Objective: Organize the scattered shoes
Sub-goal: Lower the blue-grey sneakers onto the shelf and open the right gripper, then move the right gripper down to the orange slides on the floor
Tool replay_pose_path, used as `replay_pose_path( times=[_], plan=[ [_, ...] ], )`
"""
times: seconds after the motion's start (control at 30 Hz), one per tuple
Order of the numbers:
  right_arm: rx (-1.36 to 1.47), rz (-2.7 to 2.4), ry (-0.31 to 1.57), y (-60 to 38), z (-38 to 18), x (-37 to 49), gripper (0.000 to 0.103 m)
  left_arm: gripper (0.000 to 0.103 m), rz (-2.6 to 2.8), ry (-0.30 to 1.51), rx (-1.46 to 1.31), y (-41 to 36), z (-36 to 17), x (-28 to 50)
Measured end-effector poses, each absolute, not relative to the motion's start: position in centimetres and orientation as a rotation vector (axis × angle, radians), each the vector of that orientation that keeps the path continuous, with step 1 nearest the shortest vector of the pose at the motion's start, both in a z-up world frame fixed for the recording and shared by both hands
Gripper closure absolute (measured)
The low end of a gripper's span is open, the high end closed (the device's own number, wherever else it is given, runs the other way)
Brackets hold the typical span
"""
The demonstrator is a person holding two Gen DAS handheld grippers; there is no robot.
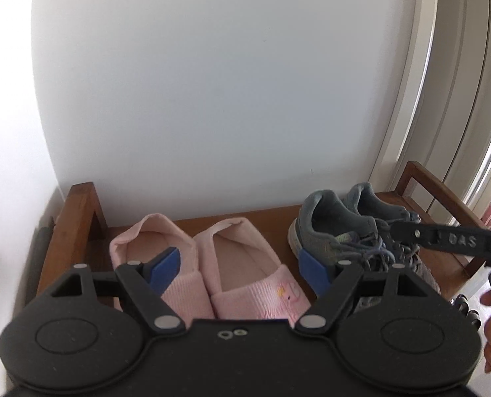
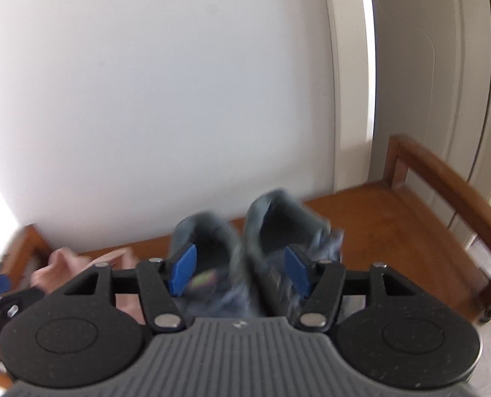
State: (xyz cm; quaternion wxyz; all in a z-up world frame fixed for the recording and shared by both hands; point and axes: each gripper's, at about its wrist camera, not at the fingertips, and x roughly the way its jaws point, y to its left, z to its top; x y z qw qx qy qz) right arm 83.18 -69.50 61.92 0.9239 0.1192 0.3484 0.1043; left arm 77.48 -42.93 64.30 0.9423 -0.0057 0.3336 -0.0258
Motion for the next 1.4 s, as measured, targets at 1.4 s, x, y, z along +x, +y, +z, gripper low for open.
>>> replay_pose_path(
  times=[1.4],
  plan=[
    [-0.09,0.637,1.586,-35.2,17.6,15.8,0.055,0.024,0.407,1.037,-0.262,-16.8,35.8,3.4]
  ],
)
